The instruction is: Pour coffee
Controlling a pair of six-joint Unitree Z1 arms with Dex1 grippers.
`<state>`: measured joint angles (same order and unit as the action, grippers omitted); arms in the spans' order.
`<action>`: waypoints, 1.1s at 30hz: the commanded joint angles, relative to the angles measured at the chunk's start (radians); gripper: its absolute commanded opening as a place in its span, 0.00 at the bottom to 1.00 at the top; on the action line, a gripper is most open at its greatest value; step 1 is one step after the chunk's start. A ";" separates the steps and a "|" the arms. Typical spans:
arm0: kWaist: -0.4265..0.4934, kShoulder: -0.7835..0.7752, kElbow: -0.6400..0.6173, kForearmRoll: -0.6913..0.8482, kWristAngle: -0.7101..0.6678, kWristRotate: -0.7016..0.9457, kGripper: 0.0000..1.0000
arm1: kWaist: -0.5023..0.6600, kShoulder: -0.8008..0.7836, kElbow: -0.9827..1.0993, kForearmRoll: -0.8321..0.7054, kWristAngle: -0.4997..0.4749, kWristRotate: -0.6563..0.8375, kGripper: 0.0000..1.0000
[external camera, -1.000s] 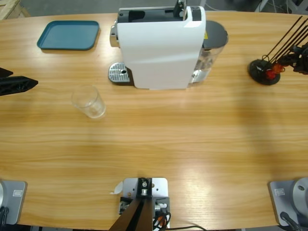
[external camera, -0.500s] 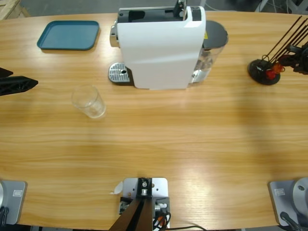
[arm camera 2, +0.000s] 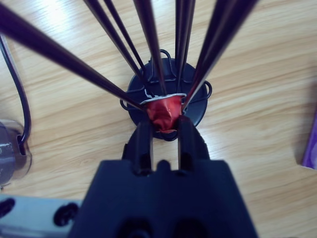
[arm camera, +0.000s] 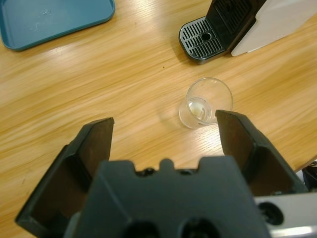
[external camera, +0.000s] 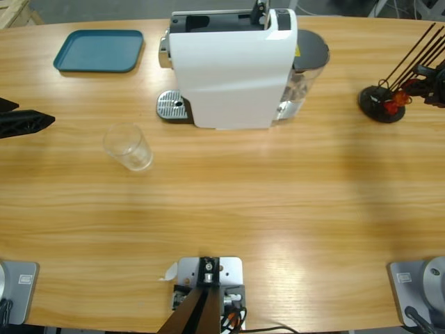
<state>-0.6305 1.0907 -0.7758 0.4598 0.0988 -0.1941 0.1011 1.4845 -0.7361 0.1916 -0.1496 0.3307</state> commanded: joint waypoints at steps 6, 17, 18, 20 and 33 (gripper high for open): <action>-0.008 0.031 0.036 -0.020 0.004 -0.001 0.89 | -0.011 -0.097 0.001 0.059 -0.024 -0.017 0.06; -0.008 0.038 0.041 -0.030 0.004 0.000 0.89 | -0.011 -0.155 -0.098 0.198 -0.045 -0.020 0.06; -0.008 0.038 0.041 -0.030 0.004 -0.001 0.89 | -0.011 -0.156 -0.105 0.203 -0.045 -0.020 0.06; -0.008 0.038 0.043 -0.030 0.004 -0.001 0.89 | -0.011 -0.156 -0.117 0.213 -0.045 -0.023 0.06; -0.008 0.051 0.039 -0.032 0.004 -0.001 0.89 | 0.293 -0.215 -0.072 0.349 0.045 0.082 0.78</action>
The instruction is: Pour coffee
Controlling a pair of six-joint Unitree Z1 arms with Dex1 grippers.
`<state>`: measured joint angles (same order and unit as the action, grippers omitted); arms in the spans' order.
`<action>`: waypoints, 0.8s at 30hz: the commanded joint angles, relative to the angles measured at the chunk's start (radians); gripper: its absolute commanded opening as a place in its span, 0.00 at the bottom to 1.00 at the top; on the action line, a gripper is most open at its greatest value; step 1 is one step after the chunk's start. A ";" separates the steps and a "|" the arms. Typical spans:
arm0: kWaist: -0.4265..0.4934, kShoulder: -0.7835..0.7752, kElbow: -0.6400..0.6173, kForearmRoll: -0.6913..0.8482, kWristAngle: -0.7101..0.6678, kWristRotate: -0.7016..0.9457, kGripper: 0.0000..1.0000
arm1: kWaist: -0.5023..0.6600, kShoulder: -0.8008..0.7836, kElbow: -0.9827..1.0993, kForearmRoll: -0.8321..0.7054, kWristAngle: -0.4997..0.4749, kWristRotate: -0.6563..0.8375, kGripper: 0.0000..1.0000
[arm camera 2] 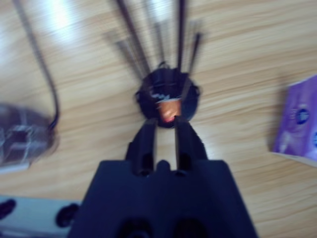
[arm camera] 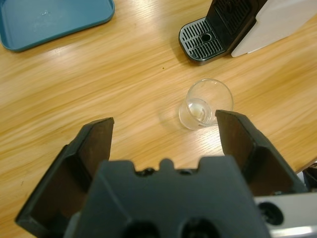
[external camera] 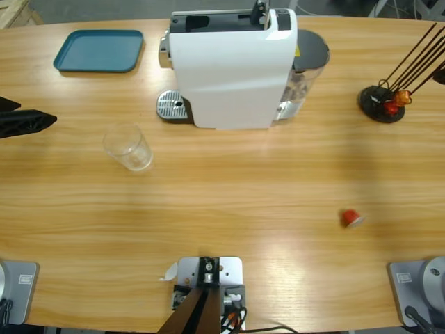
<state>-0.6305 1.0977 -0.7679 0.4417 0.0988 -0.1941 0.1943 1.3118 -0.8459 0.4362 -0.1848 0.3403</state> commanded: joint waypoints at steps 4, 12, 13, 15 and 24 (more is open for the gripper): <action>-0.008 0.051 0.032 -0.015 0.005 -0.001 0.89 | 0.274 -0.030 0.009 0.229 0.143 0.064 0.78; -0.008 0.064 0.029 -0.015 0.006 -0.001 0.89 | 0.456 -0.074 -0.027 0.257 0.336 -0.307 0.77; -0.008 0.066 0.028 -0.015 0.005 -0.001 0.89 | 0.456 -0.085 -0.039 0.259 0.371 -0.358 0.77; -0.008 0.067 0.027 -0.014 0.005 -0.001 0.89 | 0.460 -0.093 -0.059 0.271 0.435 -0.500 0.75; -0.008 0.071 0.025 -0.015 0.005 -0.001 0.89 | 0.474 -0.044 -0.071 0.488 0.337 -1.054 0.64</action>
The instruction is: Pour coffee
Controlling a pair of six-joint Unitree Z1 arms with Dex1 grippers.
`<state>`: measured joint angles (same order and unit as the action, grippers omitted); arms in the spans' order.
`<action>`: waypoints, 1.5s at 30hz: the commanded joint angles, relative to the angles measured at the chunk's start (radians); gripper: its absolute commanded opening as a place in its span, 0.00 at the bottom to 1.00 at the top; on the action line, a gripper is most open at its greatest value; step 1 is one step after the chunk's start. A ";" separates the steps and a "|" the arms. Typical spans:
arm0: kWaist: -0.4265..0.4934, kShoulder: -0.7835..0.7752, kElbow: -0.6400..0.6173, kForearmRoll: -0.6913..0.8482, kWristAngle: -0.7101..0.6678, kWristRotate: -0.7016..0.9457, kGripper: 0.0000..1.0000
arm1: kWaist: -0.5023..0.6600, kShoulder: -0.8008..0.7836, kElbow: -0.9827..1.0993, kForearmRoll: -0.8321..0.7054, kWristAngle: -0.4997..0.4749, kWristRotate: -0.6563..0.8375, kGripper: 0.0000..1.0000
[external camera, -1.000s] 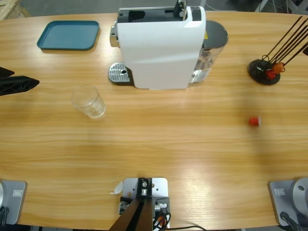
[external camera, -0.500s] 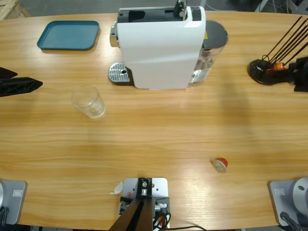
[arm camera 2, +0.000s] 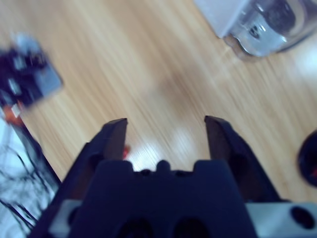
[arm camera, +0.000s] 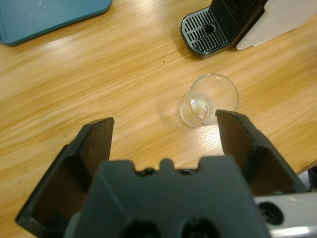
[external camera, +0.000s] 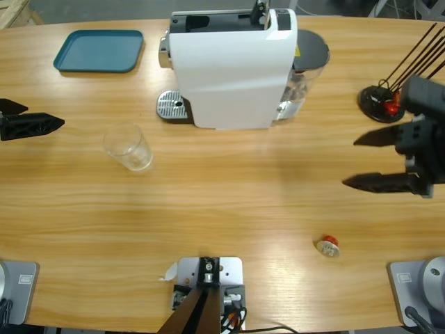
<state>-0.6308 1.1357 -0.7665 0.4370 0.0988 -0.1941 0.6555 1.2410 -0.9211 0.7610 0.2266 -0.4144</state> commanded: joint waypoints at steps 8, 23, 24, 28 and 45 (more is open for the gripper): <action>-0.007 0.035 0.024 -0.011 0.004 -0.001 0.89 | 0.094 0.076 -0.010 0.185 -0.039 -0.322 0.53; -0.007 0.016 0.030 -0.014 0.004 -0.002 0.89 | 0.316 0.165 -0.107 0.356 0.046 -0.376 0.62; -0.007 0.015 0.030 -0.015 0.003 -0.002 0.89 | 0.330 0.168 -0.108 0.357 0.046 -0.376 0.62; -0.007 0.014 0.032 -0.018 0.003 -0.002 0.89 | 0.385 0.188 -0.105 0.351 0.032 -0.380 0.64; -0.007 -0.008 0.041 -0.019 0.002 -0.002 0.89 | 0.427 0.332 -0.009 0.107 -0.014 -0.411 0.74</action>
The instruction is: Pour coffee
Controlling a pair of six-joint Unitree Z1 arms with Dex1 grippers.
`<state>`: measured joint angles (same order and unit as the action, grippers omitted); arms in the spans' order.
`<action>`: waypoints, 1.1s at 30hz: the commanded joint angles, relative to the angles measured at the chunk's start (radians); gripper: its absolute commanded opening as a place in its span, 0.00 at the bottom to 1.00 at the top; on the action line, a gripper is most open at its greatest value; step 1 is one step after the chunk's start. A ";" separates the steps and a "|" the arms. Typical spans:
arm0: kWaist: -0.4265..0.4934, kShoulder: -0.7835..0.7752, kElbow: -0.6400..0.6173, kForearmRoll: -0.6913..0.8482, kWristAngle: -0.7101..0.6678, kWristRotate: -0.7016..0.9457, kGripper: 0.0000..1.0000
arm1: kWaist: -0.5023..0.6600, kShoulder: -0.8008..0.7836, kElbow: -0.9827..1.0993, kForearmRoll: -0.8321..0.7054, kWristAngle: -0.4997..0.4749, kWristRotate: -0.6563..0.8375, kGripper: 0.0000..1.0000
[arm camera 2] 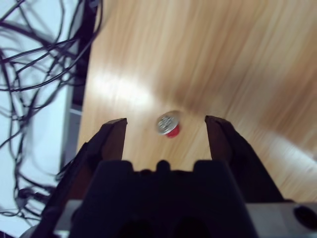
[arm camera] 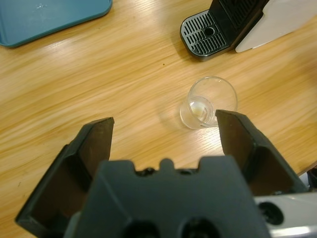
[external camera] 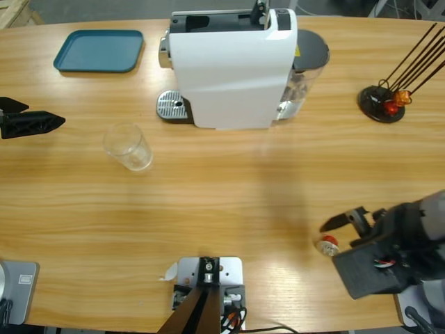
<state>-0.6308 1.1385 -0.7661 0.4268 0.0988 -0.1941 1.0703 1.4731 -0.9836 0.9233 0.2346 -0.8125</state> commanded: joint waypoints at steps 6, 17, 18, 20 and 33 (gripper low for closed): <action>-0.007 -0.022 0.046 -0.010 0.003 -0.005 0.89 | 0.013 0.154 0.059 -0.058 -0.091 -0.013 0.74; -0.007 -0.039 0.053 -0.009 0.007 -0.010 0.89 | 0.013 0.161 0.085 -0.075 -0.177 -0.001 0.73; -0.007 -0.040 0.053 -0.009 0.007 -0.010 0.89 | 0.013 0.159 0.086 -0.075 -0.176 0.001 0.73; -0.007 -0.041 0.053 -0.008 0.007 -0.010 0.89 | 0.014 0.158 0.087 -0.075 -0.168 0.004 0.72; -0.007 -0.045 0.057 -0.009 0.010 -0.013 0.89 | 0.043 0.112 0.094 -0.026 -0.181 0.055 0.64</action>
<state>-0.6308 1.1152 -0.7526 0.4266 0.0988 -0.2017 1.1019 1.6045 -0.9191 0.8845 0.0576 -0.7764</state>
